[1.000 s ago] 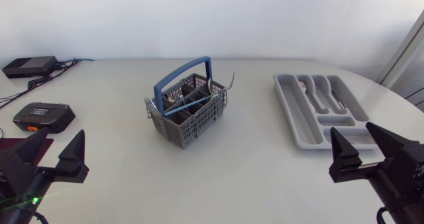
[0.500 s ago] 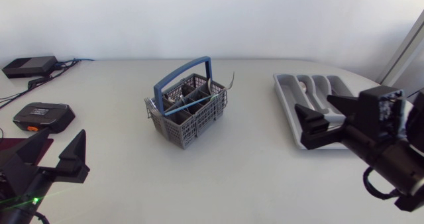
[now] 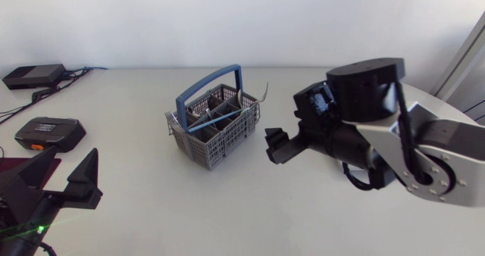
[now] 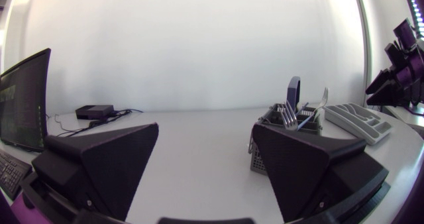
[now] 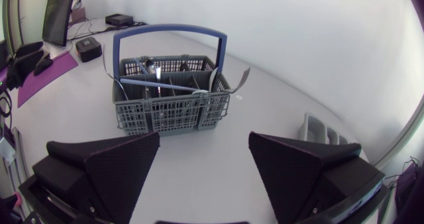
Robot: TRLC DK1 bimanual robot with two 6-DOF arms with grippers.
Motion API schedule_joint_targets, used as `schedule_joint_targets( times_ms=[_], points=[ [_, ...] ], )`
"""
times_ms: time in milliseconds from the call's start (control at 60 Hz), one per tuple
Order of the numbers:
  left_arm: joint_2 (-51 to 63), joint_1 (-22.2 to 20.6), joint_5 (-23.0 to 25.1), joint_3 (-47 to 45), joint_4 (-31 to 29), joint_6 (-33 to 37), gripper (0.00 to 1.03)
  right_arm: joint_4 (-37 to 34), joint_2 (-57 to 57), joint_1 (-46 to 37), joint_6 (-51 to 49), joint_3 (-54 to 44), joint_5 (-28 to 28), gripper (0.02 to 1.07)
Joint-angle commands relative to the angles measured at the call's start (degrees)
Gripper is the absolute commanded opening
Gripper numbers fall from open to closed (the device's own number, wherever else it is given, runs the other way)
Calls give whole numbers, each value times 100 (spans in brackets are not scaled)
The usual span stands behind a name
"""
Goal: Unload the cutlery basket into the drawer organizer.
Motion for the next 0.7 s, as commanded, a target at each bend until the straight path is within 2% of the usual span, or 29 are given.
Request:
schedule_joint_targets(
  times_ms=[0,100,217,383,600,683],
  points=[
    [-50,41,10,-235,-89,-116,99,-124,504,46,-120,460,-68,102],
    [-50,41,10,-235,-98,-116,99,-89,1066,10,-102,865,-622,102],
    [-41,32,10,-235,-98,-116,99,122,1471,28,-155,1146,-929,98],
    [-41,41,10,-226,-98,-116,99,649,2103,98,-322,1418,-1211,95],
    [-41,32,10,-235,-98,-116,99,1106,2692,300,-621,1761,-1281,79],
    [-41,5,10,-235,-98,-116,99,1133,2921,397,-700,1972,-1272,76]
  ],
)
